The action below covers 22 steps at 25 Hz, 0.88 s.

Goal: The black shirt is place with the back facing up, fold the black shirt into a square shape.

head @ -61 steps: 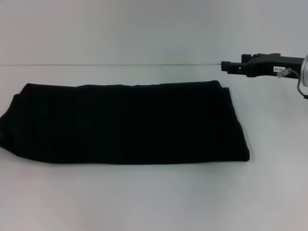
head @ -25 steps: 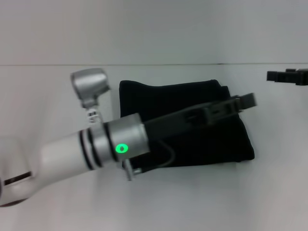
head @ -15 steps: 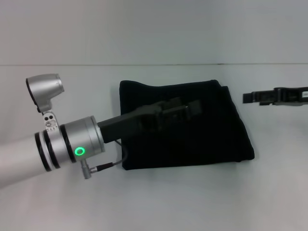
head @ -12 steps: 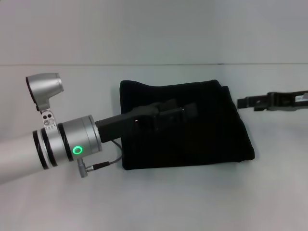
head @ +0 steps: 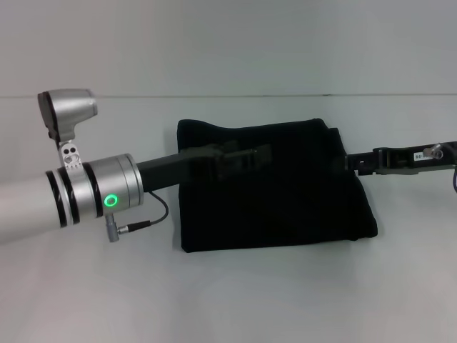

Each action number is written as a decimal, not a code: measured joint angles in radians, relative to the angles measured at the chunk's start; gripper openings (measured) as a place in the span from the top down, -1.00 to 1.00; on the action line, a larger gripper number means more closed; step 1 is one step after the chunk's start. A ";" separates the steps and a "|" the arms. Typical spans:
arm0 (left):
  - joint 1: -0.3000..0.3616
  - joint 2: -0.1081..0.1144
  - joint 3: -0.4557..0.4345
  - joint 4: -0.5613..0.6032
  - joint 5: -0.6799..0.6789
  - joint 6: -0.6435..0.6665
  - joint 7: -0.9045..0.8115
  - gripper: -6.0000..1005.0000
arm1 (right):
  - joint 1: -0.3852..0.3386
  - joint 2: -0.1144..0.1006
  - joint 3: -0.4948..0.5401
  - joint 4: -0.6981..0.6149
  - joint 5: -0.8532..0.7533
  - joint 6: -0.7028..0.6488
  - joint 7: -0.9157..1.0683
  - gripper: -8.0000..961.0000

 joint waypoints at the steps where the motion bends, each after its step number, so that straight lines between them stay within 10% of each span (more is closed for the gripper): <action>1: -0.001 0.001 0.000 0.000 0.000 0.000 -0.003 -0.89 | 0.002 0.000 -0.001 0.007 0.000 0.006 0.000 -0.69; 7: -0.005 0.003 0.000 0.004 0.000 -0.006 -0.019 -0.89 | 0.024 0.009 -0.015 0.062 -0.002 0.063 0.005 -0.66; 14: -0.007 0.004 0.000 0.006 0.000 -0.028 -0.019 -0.89 | 0.056 0.087 -0.022 0.069 0.002 0.166 0.012 -0.62; 22: -0.008 0.007 0.001 0.016 0.000 -0.037 -0.014 -0.89 | 0.071 0.121 -0.017 0.068 0.009 0.217 0.015 -0.58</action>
